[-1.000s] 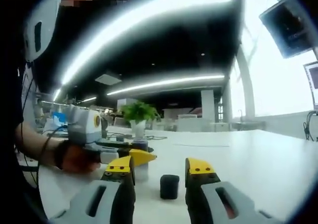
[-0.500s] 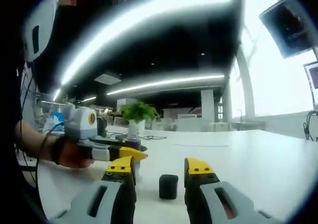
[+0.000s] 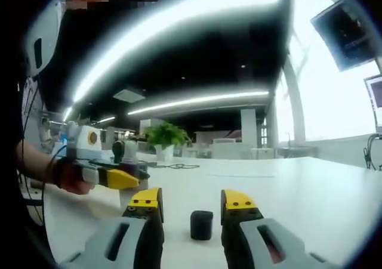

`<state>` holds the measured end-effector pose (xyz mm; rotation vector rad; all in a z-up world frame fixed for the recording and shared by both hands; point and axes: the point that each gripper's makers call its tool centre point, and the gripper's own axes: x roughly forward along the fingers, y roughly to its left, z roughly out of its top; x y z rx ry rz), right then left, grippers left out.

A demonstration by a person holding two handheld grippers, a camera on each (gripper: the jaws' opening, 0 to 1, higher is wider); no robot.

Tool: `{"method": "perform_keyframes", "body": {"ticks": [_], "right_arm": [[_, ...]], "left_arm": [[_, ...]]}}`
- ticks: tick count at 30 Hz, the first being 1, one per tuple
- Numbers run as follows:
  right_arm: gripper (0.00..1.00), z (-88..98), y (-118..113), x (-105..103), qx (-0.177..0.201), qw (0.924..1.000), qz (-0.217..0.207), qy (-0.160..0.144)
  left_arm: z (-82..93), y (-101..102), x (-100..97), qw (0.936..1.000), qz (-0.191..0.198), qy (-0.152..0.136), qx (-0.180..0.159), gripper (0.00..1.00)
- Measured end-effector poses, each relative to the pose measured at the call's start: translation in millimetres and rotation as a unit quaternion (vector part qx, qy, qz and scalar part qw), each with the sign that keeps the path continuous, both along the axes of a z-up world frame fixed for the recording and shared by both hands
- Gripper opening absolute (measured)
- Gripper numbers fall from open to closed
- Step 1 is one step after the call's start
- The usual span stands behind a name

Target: Pick up cosmetic bottle twist off cap place on table pick up cap screw tight cap place on table

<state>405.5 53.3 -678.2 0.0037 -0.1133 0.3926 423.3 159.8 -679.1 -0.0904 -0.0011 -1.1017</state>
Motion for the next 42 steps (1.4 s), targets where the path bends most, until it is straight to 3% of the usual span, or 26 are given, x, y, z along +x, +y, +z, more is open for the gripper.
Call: {"method": "perform_keyframes", "body": {"ticks": [9, 17, 34, 37, 39, 41, 42], "right_arm": [[0.31, 0.0, 0, 0, 0.002, 1.0, 0.001, 0.0], [0.31, -0.2, -1, 0, 0.001, 1.0, -0.002, 0.001], [0.3, -4.9, -1, 2, -0.008, 0.9999, -0.007, 0.011], [0.28, -10.4, -2, 4, -0.008, 0.9994, -0.015, 0.029], [0.26, -22.1, -8, 10, -0.029, 0.9967, -0.046, 0.06], [0.24, -30.7, -4, 14, -0.027, 0.994, -0.057, 0.089], [0.23, -29.0, 0, 17, -0.028, 0.9944, -0.054, 0.086]], "left_arm": [[4.2, 3, -39.8, 0.9978, -0.063, -0.017, -0.004, 0.14], [-12.3, 3, -64.5, 0.9944, -0.105, -0.006, 0.009, 0.14], [-12.2, 5, -81.1, 0.9914, -0.129, -0.02, 0.01, 0.14], [-12.1, 5, -82.3, 0.9918, -0.126, -0.018, 0.008, 0.14], [-12.2, 5, -82.0, 0.9922, -0.123, -0.016, 0.007, 0.14], [-12.2, 6, -81.7, 0.9924, -0.122, -0.013, 0.005, 0.14], [-12.2, 6, -81.0, 0.9924, -0.123, -0.011, 0.003, 0.14]]}}
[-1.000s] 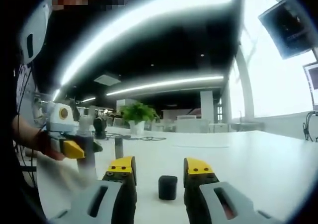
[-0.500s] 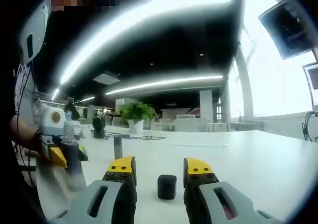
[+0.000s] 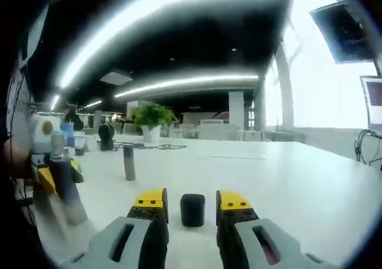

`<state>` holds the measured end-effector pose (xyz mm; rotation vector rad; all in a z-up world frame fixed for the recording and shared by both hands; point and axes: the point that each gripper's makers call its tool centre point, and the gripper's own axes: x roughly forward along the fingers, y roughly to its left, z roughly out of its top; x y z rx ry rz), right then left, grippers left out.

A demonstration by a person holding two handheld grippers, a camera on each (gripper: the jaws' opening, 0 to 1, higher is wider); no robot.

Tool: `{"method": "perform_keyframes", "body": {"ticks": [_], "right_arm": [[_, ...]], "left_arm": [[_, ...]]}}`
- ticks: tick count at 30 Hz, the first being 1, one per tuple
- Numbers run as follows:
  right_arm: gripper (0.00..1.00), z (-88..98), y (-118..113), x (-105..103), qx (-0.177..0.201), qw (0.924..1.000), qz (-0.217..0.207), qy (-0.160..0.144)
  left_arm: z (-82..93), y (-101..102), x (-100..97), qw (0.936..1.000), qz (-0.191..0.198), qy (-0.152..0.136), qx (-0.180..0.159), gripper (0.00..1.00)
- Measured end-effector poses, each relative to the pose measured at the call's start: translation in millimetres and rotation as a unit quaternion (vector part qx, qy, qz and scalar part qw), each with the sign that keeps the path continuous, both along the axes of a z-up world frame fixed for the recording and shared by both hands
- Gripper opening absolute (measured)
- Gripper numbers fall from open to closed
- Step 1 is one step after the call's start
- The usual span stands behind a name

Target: Pick up cosmetic bottle twist off cap place on table pick up cap screw tight cap place on table

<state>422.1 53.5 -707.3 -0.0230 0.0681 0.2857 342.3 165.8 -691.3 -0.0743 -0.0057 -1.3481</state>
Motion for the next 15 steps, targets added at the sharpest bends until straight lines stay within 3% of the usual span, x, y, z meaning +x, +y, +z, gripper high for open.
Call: {"method": "perform_keyframes", "body": {"ticks": [3, 7, 11, 15], "right_arm": [[0.2, -14.2, 0, 6, -0.02, 0.9988, -0.023, 0.039], [0.2, -21.5, -5, 11, -0.023, 0.9975, -0.033, 0.058], [0.2, -22.3, 1, 17, -0.012, 0.9976, -0.029, 0.061], [0.13, -27.8, 5, 18, -0.048, 0.9965, -0.025, 0.065]], "left_arm": [[-0.1, 0, 0.4, 1.0, -0.001, 0.006, -0.003, 0.14], [-0.3, 0, 0.4, 1.0, 0.0, 0.006, -0.004, 0.14], [-1.0, 0, 1.0, 1.0, -0.001, 0.007, -0.006, 0.14], [-0.9, -1, -0.1, 1.0, -0.002, 0.007, -0.005, 0.14]]}}
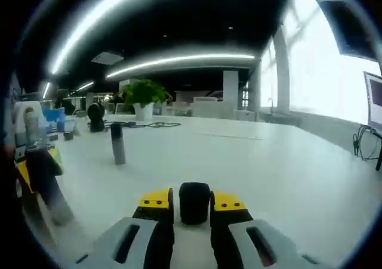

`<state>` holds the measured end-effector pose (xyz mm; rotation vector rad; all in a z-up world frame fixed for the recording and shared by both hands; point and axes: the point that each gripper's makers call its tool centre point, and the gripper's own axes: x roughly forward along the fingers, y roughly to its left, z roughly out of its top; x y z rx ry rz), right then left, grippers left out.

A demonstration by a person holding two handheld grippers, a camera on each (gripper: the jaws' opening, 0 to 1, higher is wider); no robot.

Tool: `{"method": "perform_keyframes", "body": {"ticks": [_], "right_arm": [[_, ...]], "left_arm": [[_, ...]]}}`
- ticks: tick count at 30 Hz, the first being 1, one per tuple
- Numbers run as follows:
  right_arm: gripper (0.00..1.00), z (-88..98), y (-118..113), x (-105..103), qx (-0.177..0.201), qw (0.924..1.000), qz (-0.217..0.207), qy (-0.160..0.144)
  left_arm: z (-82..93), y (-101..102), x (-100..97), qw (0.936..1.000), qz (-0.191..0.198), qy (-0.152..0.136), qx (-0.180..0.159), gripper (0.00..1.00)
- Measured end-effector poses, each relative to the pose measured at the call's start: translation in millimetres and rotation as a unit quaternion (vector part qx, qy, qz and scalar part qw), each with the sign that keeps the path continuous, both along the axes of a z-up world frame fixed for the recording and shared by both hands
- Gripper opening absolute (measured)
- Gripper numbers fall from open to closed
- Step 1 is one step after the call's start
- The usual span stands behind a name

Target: Pick up cosmetic bottle twist off cap place on table pick up cap screw tight cap place on table

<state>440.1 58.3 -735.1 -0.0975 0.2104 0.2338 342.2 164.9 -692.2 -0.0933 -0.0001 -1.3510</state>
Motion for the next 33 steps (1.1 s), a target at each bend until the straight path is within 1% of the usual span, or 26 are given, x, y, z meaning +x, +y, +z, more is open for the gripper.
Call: {"method": "perform_keyframes", "body": {"ticks": [4, 5, 11, 14, 15, 16, 18, 20, 22, 23, 25, 26, 27, 29, 30, 31, 32, 33], "right_arm": [[0.13, 1.4, -3, 0, -0.001, 1.0, -0.003, -0.002], [0.12, 2.0, -5, 1, -0.008, 0.9999, -0.004, -0.006], [0.12, 6.4, -3, -2, -0.012, 0.9997, 0.002, -0.021], [0.12, 13.0, -4, -5, 0.001, 0.9994, 0.003, -0.034], [0.12, 18.9, -2, -6, 0.02, 0.9988, 0.008, -0.044], [0.12, 21.8, 0, -7, 0.029, 0.9983, 0.012, -0.049], [0.12, 23.8, 0, -11, 0.029, 0.9982, 0.017, -0.051], [0.12, 22.6, 2, -12, 0.018, 0.9981, 0.026, -0.053], [0.12, 23.7, 0, -13, 0.026, 0.9979, 0.026, -0.053], [0.12, 29.9, 2, -15, 0.034, 0.997, 0.034, -0.06], [0.12, 41.7, 1, -16, 0.044, 0.996, 0.041, -0.066], [0.12, 49.0, 1, -17, 0.057, 0.9952, 0.045, -0.065], [0.12, 52.2, 1, -17, 0.068, 0.9955, 0.046, -0.048], [0.12, 69.5, 6, -20, 0.089, 0.9923, 0.068, -0.054], [0.12, 78.9, 9, -22, 0.095, 0.9905, 0.081, -0.057], [0.12, 87.2, 13, -25, 0.093, 0.9887, 0.099, -0.063], [0.12, 91.7, 18, -28, 0.087, 0.9874, 0.117, -0.061], [0.12, 96.6, 21, -30, 0.084, 0.9854, 0.132, -0.066]], "left_arm": [[-0.3, -1, -0.7, 1.0, 0.001, -0.003, 0.002, 0.14], [-0.5, -1, -0.3, 1.0, 0.002, -0.003, 0.003, 0.14], [-1.1, -1, 0.2, 1.0, 0.001, 0.001, 0.003, 0.15], [-1.2, -1, 0.7, 1.0, 0.002, 0.003, 0.003, 0.15], [-1.2, -1, 0.9, 1.0, 0.003, 0.003, 0.003, 0.15], [-1.4, 0, 1.4, 1.0, 0.004, 0.003, 0.003, 0.14], [-1.7, 0, 2.3, 1.0, 0.006, 0.002, 0.003, 0.14], [-2.2, 0, 2.8, 1.0, 0.004, 0.005, 0.003, 0.14], [-2.5, 0, 4.5, 0.9999, 0.006, 0.009, 0.001, 0.14], [-2.7, 0, 4.7, 0.9999, 0.006, 0.011, 0.001, 0.14], [-2.5, 0, 5.0, 0.9999, 0.007, 0.012, 0.0, 0.14], [-2.3, 0, 5.2, 0.9999, 0.007, 0.013, 0.0, 0.14], [-2.2, 0, 6.4, 0.9998, 0.01, 0.016, -0.001, 0.14], [-2.6, 1, 10.4, 0.9993, 0.015, 0.033, -0.004, 0.14], [-2.6, 2, 11.0, 0.9993, 0.015, 0.034, -0.005, 0.14], [-2.7, 2, 10.5, 0.9993, 0.015, 0.035, -0.005, 0.14], [-2.6, 2, 9.8, 0.9993, 0.015, 0.033, -0.004, 0.14], [-2.6, 1, 8.0, 0.9996, 0.014, 0.024, -0.002, 0.14]]}}
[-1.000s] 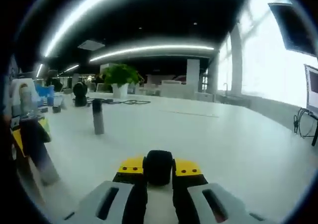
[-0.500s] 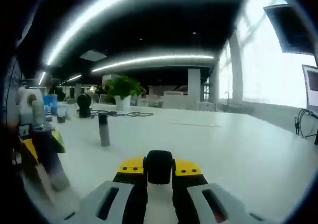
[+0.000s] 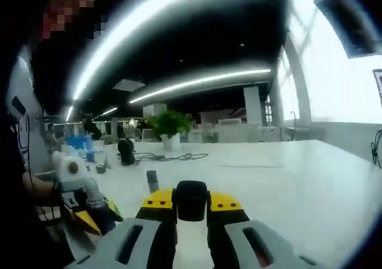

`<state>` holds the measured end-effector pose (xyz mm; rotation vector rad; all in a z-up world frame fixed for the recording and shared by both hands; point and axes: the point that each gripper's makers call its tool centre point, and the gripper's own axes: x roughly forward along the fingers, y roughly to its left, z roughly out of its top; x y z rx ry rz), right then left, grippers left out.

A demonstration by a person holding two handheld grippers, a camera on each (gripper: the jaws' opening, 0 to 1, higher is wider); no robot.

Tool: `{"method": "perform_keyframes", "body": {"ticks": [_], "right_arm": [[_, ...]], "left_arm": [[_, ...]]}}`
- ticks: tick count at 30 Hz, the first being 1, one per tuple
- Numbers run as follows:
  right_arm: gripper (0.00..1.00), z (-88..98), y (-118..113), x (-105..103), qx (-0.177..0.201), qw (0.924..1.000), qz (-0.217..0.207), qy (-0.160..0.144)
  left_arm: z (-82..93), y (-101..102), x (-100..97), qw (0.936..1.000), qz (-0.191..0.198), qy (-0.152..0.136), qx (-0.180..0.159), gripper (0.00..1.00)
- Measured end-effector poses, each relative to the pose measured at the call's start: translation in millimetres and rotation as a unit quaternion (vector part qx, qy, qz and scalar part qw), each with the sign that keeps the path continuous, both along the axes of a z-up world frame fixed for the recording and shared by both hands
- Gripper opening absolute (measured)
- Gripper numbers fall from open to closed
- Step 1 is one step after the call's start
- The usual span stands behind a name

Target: Pick up cosmetic bottle twist off cap place on table pick up cap screw tight cap place on table

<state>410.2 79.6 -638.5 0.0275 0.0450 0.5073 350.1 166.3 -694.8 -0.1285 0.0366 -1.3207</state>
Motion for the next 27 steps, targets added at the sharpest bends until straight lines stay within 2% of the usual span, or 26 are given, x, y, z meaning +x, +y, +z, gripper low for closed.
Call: {"method": "perform_keyframes", "body": {"ticks": [4, 10, 14, 17, 21, 25, 27], "right_arm": [[0.12, 18.1, 24, -13, -0.004, 0.9975, 0.068, -0.018], [0.12, 30.0, 50, -32, -0.004, 0.988, 0.152, -0.024], [0.12, 33.0, 65, -45, -0.016, 0.975, 0.221, -0.02], [0.12, 40.1, 74, -53, -0.004, 0.9655, 0.26, -0.022], [0.12, 38.5, 88, -66, -0.016, 0.9487, 0.316, -0.013], [0.12, 29.4, 95, -66, -0.046, 0.9411, 0.335, -0.01], [0.12, 29.4, 98, -64, -0.048, 0.9388, 0.341, -0.014]], "left_arm": [[-0.4, -2, -3.7, 0.9998, -0.005, -0.019, 0.007, 0.14], [-0.7, -2, -2.8, 0.9998, -0.004, -0.017, 0.008, 0.14], [-0.8, -2, -3.5, 0.9998, -0.006, -0.016, 0.008, 0.14], [-1.0, -3, -5.9, 0.9997, -0.012, -0.019, 0.009, 0.14], [-1.0, -4, -7.3, 0.9996, -0.014, -0.023, 0.01, 0.14], [-1.2, -4, -7.5, 0.9996, -0.014, -0.024, 0.01, 0.14], [-1.2, -4, -8.9, 0.9995, -0.018, -0.024, 0.01, 0.14]]}}
